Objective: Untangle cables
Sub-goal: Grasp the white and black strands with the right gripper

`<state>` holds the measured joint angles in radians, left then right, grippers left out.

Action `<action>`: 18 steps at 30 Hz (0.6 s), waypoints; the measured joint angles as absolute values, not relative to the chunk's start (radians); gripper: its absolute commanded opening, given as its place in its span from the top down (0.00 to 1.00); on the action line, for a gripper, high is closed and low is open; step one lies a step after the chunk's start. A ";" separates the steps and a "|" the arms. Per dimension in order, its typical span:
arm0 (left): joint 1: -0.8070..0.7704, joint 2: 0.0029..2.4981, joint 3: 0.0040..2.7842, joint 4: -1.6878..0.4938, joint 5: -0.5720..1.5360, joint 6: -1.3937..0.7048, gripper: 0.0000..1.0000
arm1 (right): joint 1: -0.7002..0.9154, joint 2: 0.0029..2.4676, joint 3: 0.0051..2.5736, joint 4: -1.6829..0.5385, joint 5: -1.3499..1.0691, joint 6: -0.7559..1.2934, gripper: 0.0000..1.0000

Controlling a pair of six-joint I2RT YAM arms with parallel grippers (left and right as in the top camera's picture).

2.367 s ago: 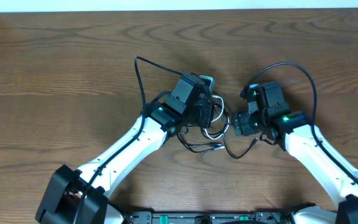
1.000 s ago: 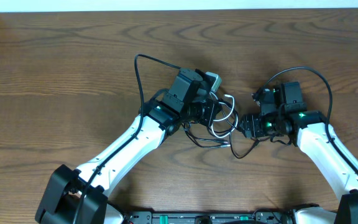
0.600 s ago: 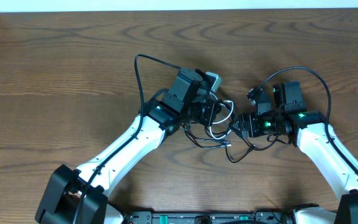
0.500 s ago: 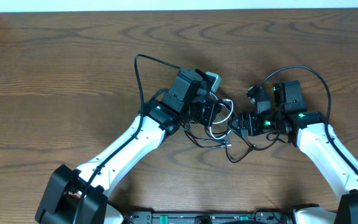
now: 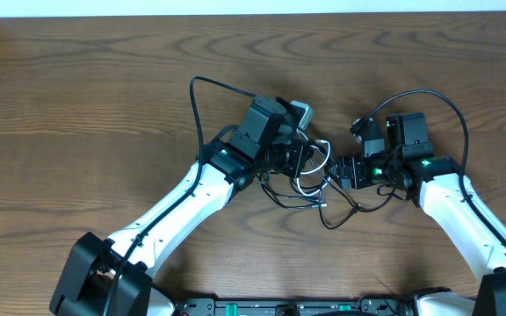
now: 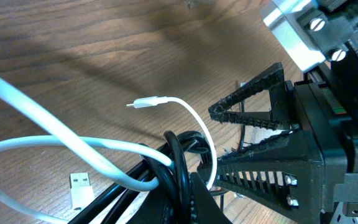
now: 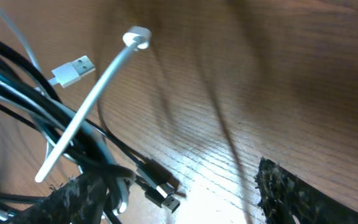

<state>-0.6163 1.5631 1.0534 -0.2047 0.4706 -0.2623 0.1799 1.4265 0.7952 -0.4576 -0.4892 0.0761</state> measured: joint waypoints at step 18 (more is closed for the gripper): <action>-0.616 1.563 1.053 -0.139 0.561 -0.313 0.93 | 0.190 1.427 0.795 -0.429 -0.400 0.110 0.27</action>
<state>-0.6163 1.5631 1.0534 -0.1390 0.5610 -0.3126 0.1898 1.4265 0.7948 -0.4290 -0.4004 0.1101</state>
